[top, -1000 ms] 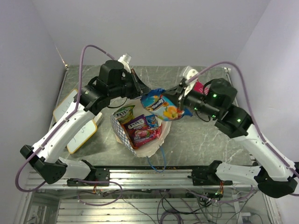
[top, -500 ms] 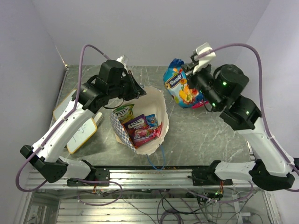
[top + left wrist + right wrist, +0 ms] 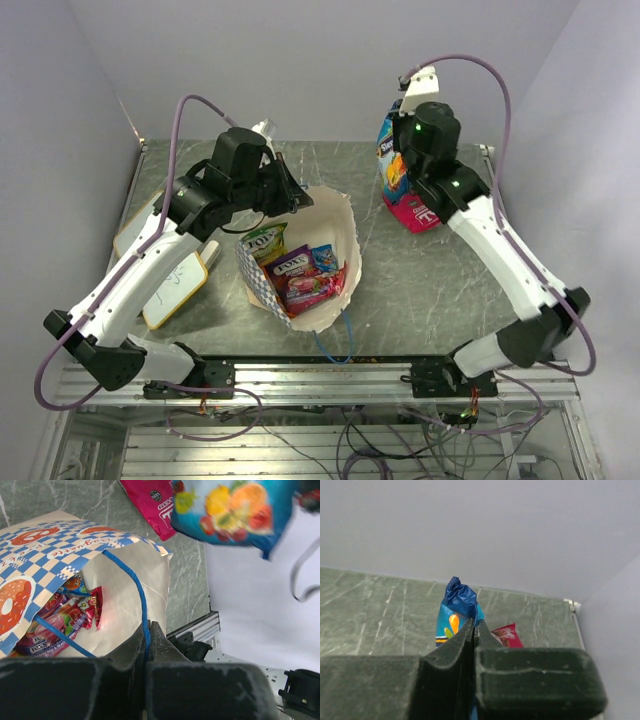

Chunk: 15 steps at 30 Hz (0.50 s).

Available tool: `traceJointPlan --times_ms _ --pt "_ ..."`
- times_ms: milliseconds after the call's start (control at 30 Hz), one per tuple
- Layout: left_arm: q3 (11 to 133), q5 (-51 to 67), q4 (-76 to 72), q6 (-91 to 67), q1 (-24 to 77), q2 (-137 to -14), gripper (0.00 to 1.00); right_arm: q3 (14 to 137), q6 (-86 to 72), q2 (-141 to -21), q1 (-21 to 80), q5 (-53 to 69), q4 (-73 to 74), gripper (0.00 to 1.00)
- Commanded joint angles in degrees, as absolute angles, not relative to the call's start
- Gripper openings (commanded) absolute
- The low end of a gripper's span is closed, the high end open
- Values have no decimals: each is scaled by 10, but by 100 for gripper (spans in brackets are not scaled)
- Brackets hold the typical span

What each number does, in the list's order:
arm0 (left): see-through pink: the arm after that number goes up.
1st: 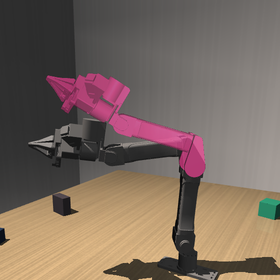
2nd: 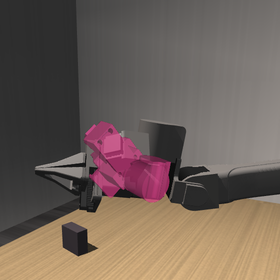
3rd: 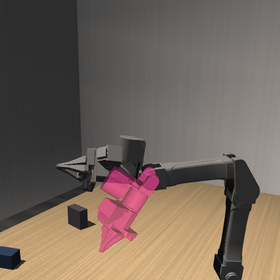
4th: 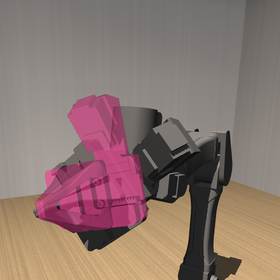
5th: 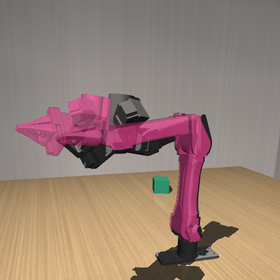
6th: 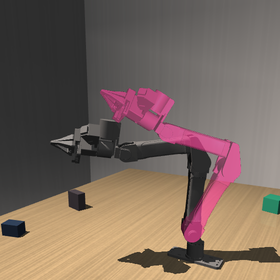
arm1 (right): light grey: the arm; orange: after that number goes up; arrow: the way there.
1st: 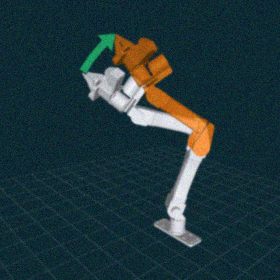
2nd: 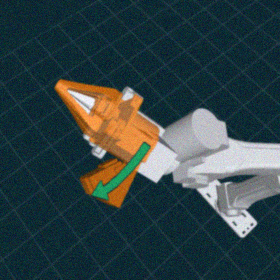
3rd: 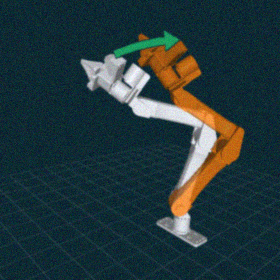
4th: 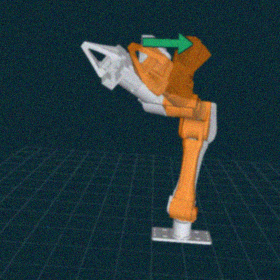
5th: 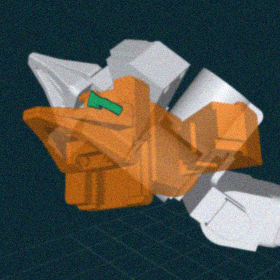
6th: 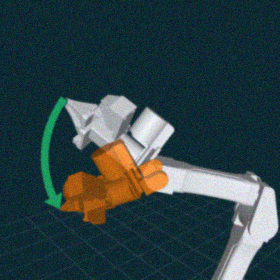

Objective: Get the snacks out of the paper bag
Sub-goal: Place the snack at the center of the board.

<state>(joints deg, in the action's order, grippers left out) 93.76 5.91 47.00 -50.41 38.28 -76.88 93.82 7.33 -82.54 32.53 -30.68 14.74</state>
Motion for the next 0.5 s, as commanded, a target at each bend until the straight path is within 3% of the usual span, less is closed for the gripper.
traceJointPlan --times_ms 0,467 --pt "968 80 488 -482 379 -778 7 931 -8 -868 288 -321 10 0" --pt "1032 88 548 -428 376 -809 7 997 -220 -1055 173 -369 -84 0"
